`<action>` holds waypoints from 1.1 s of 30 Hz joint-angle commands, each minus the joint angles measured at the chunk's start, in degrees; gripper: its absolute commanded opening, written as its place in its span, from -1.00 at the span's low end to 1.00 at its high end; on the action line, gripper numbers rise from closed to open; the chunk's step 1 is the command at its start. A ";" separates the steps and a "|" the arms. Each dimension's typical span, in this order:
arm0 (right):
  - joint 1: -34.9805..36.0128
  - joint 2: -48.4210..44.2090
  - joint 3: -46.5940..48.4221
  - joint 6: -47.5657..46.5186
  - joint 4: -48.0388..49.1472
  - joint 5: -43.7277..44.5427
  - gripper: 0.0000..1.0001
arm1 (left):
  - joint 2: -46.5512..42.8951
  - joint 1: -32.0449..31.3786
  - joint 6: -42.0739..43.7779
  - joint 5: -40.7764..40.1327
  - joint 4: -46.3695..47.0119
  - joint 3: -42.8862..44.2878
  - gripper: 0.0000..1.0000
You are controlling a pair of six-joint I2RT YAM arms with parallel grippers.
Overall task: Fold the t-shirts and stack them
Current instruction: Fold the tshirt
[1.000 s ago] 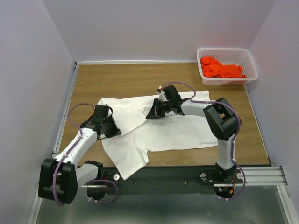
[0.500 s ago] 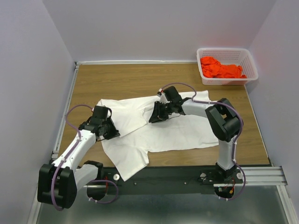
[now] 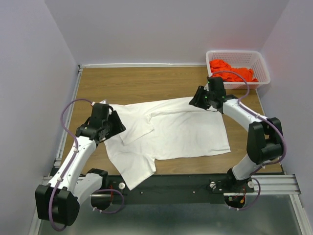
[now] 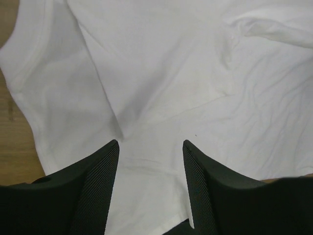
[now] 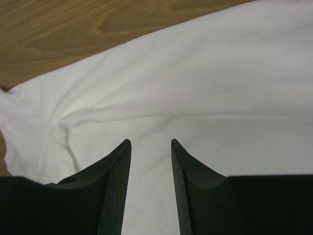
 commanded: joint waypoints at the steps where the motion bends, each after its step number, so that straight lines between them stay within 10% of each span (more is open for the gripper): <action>1: -4.10 -2.43 -1.74 -0.25 -3.81 6.98 -0.08 | 3.31 -0.14 8.67 -1.95 12.39 1.73 0.24; 21: -10.62 -4.19 -4.20 5.56 -7.07 5.76 -0.03 | 49.90 -19.56 40.50 1.92 26.33 31.86 0.48; 33: -10.62 -8.41 -8.42 3.18 -7.07 7.59 -0.03 | 62.57 -22.38 46.83 9.21 20.62 43.83 0.04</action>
